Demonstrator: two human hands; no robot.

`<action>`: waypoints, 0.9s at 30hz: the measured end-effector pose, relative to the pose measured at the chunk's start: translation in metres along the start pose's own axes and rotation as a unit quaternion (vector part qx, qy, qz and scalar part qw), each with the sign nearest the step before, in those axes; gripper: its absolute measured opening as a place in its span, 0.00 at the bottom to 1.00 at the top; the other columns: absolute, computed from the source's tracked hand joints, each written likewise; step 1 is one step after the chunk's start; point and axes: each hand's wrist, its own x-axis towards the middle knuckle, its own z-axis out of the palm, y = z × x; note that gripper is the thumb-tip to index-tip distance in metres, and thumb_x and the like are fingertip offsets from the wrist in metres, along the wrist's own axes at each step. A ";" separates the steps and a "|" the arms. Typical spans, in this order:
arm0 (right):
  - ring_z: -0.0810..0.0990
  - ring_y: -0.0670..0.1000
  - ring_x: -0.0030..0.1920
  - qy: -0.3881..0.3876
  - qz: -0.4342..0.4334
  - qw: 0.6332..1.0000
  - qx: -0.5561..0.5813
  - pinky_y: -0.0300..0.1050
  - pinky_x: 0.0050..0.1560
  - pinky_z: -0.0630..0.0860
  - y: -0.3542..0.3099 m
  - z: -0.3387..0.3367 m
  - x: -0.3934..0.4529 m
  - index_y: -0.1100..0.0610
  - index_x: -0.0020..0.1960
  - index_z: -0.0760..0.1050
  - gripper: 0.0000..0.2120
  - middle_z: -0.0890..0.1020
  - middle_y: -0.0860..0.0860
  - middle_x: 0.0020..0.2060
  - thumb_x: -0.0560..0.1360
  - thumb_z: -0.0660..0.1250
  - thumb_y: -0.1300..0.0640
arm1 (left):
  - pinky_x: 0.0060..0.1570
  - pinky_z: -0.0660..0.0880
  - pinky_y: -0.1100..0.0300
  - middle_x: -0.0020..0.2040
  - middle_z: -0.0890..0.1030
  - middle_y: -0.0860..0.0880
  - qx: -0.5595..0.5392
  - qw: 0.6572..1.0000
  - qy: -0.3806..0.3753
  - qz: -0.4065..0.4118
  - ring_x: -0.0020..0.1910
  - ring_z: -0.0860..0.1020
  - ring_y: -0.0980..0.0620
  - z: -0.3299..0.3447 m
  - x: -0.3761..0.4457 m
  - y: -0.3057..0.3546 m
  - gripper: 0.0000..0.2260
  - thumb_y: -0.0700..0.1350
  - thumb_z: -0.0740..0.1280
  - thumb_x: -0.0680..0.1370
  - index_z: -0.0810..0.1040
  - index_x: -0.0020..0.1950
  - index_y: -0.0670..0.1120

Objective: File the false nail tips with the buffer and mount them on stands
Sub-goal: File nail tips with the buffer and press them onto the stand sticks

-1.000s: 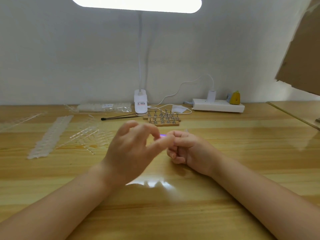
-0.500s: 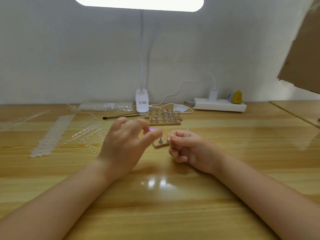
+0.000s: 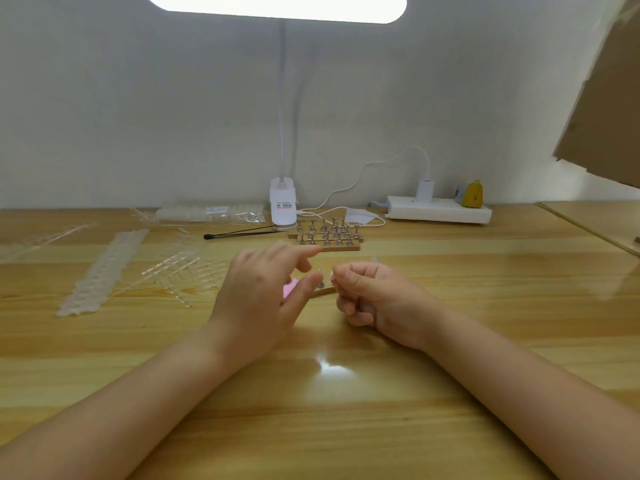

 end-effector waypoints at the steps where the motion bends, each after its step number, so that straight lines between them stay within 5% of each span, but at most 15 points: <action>1: 0.69 0.45 0.28 -0.006 -0.003 1.000 -0.009 0.35 0.25 0.60 0.000 0.000 0.000 0.51 0.32 0.78 0.11 0.71 0.48 0.27 0.72 0.64 0.53 | 0.50 0.69 0.55 0.46 0.79 0.58 -0.033 0.999 0.008 0.014 0.39 0.76 0.58 0.001 -0.001 0.004 0.17 0.55 0.59 0.77 0.78 0.60 0.49; 6: 0.66 0.47 0.29 -0.030 0.001 0.998 -0.054 0.35 0.25 0.59 0.000 -0.001 0.000 0.56 0.40 0.77 0.09 0.70 0.52 0.29 0.73 0.65 0.51 | 0.51 0.71 0.54 0.43 0.80 0.57 -0.091 0.996 0.019 0.009 0.38 0.76 0.59 0.006 -0.006 0.012 0.08 0.51 0.68 0.75 0.80 0.51 0.52; 15: 0.65 0.49 0.27 -0.034 0.016 0.997 -0.060 0.33 0.22 0.64 0.005 -0.003 0.003 0.57 0.43 0.79 0.09 0.73 0.50 0.30 0.73 0.69 0.51 | 0.42 0.71 0.51 0.33 0.80 0.57 -0.011 0.999 0.044 0.009 0.32 0.76 0.58 0.000 -0.007 0.005 0.16 0.62 0.67 0.72 0.81 0.37 0.50; 21: 0.66 0.46 0.25 -0.013 0.007 0.999 -0.045 0.33 0.22 0.64 0.005 -0.005 0.002 0.59 0.41 0.80 0.05 0.76 0.49 0.27 0.71 0.71 0.57 | 0.45 0.71 0.52 0.35 0.81 0.58 0.029 0.995 0.036 0.091 0.36 0.79 0.56 -0.003 -0.002 -0.001 0.18 0.63 0.63 0.73 0.84 0.42 0.51; 24: 0.68 0.44 0.25 0.020 0.000 0.999 -0.026 0.33 0.22 0.62 0.006 -0.002 0.002 0.62 0.45 0.78 0.10 0.78 0.46 0.27 0.69 0.70 0.56 | 0.50 0.67 0.53 0.45 0.82 0.57 0.108 0.993 -0.036 -0.029 0.48 0.79 0.52 -0.008 0.002 -0.009 0.31 0.70 0.49 0.74 0.80 0.57 0.52; 27: 0.68 0.44 0.26 0.062 0.007 0.998 -0.016 0.35 0.23 0.58 0.007 -0.001 0.004 0.63 0.46 0.76 0.13 0.73 0.47 0.26 0.68 0.70 0.54 | 0.52 0.67 0.55 0.51 0.79 0.55 0.285 0.941 -0.131 -0.126 0.52 0.75 0.50 -0.008 0.003 -0.018 0.28 0.70 0.49 0.75 0.78 0.58 0.54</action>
